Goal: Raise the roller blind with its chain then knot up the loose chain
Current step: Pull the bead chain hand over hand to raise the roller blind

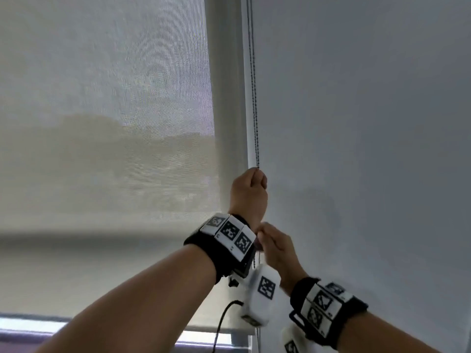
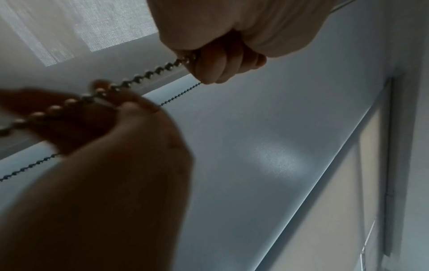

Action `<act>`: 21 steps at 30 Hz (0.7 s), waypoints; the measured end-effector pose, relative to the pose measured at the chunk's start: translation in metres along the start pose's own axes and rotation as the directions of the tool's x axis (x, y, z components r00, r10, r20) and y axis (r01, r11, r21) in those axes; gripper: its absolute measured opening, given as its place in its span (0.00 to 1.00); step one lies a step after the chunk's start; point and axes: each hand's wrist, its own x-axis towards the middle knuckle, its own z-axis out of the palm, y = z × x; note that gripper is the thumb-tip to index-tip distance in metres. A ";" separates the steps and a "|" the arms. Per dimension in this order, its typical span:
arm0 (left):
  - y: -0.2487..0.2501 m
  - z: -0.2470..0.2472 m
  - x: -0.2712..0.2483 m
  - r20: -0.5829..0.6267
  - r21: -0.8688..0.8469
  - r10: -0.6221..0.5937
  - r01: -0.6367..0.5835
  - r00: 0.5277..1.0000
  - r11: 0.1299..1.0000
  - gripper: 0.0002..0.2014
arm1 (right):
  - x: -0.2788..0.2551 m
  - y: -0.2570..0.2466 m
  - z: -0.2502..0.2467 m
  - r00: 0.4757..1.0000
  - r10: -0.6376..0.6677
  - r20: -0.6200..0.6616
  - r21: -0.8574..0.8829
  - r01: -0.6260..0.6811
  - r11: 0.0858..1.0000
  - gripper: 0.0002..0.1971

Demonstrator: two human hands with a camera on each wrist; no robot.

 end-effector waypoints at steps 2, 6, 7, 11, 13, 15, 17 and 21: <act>0.001 0.000 -0.002 -0.007 0.006 0.016 -0.016 1.000 1.000 0.15 | 0.021 -0.017 -0.005 0.996 -0.081 -0.040 -0.001 0.081 0.997 0.17; -0.013 -0.004 -0.007 0.025 0.005 -0.037 0.036 0.999 0.999 0.11 | 0.056 -0.070 -0.013 0.982 -0.153 -0.109 -0.041 0.150 0.988 0.16; -0.018 -0.005 -0.010 0.048 -0.011 -0.063 0.063 0.997 0.998 0.11 | 0.063 -0.083 -0.013 0.978 -0.175 -0.113 -0.035 0.172 0.984 0.16; -0.037 -0.003 -0.024 0.084 -0.048 -0.116 0.120 0.990 0.992 0.13 | 0.086 -0.123 -0.001 0.961 -0.250 -0.118 -0.017 0.249 0.968 0.15; -0.042 -0.003 -0.030 0.066 -0.047 -0.117 0.120 0.991 0.992 0.17 | 0.096 -0.135 0.005 0.953 -0.258 -0.160 -0.005 0.260 0.965 0.14; -0.045 -0.006 -0.037 0.093 -0.118 -0.151 0.161 0.984 0.980 0.17 | 0.103 -0.144 0.008 0.960 -0.211 -0.183 0.016 0.218 0.976 0.13; -0.050 -0.009 -0.044 0.172 -0.217 -0.199 0.234 0.965 0.948 0.15 | 0.106 -0.144 0.011 0.972 -0.145 -0.183 0.058 0.158 0.986 0.16; -0.071 -0.010 -0.060 0.217 -0.213 -0.277 0.322 0.936 0.922 0.19 | 0.096 -0.120 0.018 0.960 -0.190 -0.206 -0.062 0.181 0.981 0.18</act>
